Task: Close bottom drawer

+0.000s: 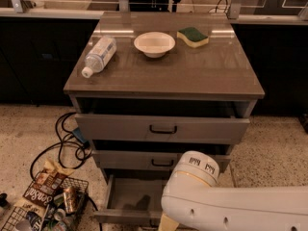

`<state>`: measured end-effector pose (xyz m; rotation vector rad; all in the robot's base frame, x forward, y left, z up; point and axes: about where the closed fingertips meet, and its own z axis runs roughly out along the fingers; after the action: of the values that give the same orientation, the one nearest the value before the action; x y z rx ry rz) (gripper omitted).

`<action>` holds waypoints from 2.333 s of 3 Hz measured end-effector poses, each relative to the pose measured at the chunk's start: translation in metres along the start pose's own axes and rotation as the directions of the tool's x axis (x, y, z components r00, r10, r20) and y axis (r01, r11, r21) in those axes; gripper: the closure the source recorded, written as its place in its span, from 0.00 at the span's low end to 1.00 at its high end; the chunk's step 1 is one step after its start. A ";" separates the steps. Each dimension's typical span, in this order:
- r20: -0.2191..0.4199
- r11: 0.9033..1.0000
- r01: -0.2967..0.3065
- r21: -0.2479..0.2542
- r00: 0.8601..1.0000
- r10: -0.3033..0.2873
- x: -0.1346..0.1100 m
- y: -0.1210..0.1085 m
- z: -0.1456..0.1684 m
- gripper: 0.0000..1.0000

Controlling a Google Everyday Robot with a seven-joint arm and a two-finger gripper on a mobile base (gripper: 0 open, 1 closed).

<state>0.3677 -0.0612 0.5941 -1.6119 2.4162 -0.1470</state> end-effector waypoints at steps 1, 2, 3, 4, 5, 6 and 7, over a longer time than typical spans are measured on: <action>-0.001 1.000 0.004 -0.003 1.000 -0.004 0.002 0.000 0.003 0.00; -0.010 0.999 0.028 -0.024 1.000 -0.028 0.015 -0.002 0.022 0.00; -0.035 0.993 0.103 -0.058 0.994 -0.105 0.051 0.001 0.049 0.00; -0.061 0.979 0.170 -0.111 0.982 -0.177 0.084 0.007 0.071 0.00; -0.058 0.962 0.222 -0.158 0.971 -0.233 0.105 0.014 0.089 0.00; -0.019 0.950 0.242 -0.199 0.968 -0.251 0.114 0.027 0.108 0.00; -0.017 0.949 0.243 -0.201 0.968 -0.251 0.114 0.028 0.111 0.00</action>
Offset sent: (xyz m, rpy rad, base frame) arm 0.0043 -0.0282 -0.0512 -0.0122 0.0579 0.0583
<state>0.3281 -0.1501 0.4656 -2.0179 2.3122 0.0187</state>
